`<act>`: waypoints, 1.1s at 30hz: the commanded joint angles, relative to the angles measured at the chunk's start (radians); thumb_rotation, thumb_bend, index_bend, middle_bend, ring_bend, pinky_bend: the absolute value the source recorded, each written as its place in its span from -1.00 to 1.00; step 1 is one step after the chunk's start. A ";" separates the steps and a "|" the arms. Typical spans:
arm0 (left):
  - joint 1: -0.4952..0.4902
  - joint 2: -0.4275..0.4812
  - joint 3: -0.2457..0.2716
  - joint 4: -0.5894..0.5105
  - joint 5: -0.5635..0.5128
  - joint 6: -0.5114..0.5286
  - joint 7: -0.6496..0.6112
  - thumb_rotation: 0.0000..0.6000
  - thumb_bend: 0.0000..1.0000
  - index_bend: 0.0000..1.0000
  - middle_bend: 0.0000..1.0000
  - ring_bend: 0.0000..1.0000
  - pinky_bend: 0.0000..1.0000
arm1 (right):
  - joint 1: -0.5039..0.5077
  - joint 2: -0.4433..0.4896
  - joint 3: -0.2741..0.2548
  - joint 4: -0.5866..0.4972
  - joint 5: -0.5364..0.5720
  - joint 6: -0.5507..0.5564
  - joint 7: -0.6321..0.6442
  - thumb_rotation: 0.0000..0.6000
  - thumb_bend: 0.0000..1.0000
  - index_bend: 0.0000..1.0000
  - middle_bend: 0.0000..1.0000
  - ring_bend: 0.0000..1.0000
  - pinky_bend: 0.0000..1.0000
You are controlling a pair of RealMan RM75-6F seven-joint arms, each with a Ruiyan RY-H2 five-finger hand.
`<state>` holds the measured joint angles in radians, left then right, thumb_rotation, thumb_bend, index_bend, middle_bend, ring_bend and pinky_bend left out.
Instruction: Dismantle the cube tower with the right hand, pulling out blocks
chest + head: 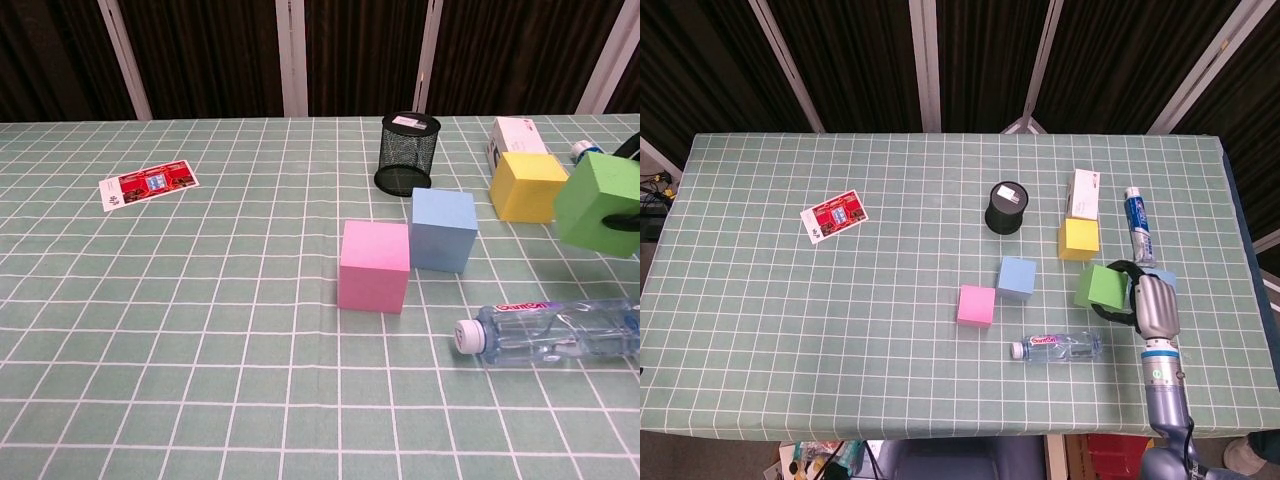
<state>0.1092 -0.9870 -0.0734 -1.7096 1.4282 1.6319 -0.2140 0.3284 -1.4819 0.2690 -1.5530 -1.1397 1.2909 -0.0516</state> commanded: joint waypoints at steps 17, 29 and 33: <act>0.005 0.004 -0.001 0.004 -0.001 0.008 -0.018 1.00 -0.63 -0.72 -1.00 -1.00 -1.00 | 0.005 0.108 0.015 -0.103 0.081 -0.008 -0.144 1.00 -0.65 -0.90 -1.00 -0.72 -0.95; 0.000 -0.002 0.002 0.003 0.010 0.006 0.002 1.00 -0.63 -0.72 -1.00 -1.00 -1.00 | -0.174 0.238 -0.125 -0.037 -0.159 0.109 0.167 1.00 -0.65 -0.91 -1.00 -0.71 -0.95; -0.001 -0.002 0.005 0.012 0.023 0.009 -0.002 1.00 -0.63 -0.72 -1.00 -1.00 -1.00 | -0.178 0.254 -0.180 0.033 -0.297 0.153 0.115 1.00 -0.65 -0.92 -1.00 -0.78 -0.96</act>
<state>0.1087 -0.9889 -0.0689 -1.6984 1.4500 1.6400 -0.2153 0.1736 -1.2478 0.1433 -1.5810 -1.3380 1.3956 0.0883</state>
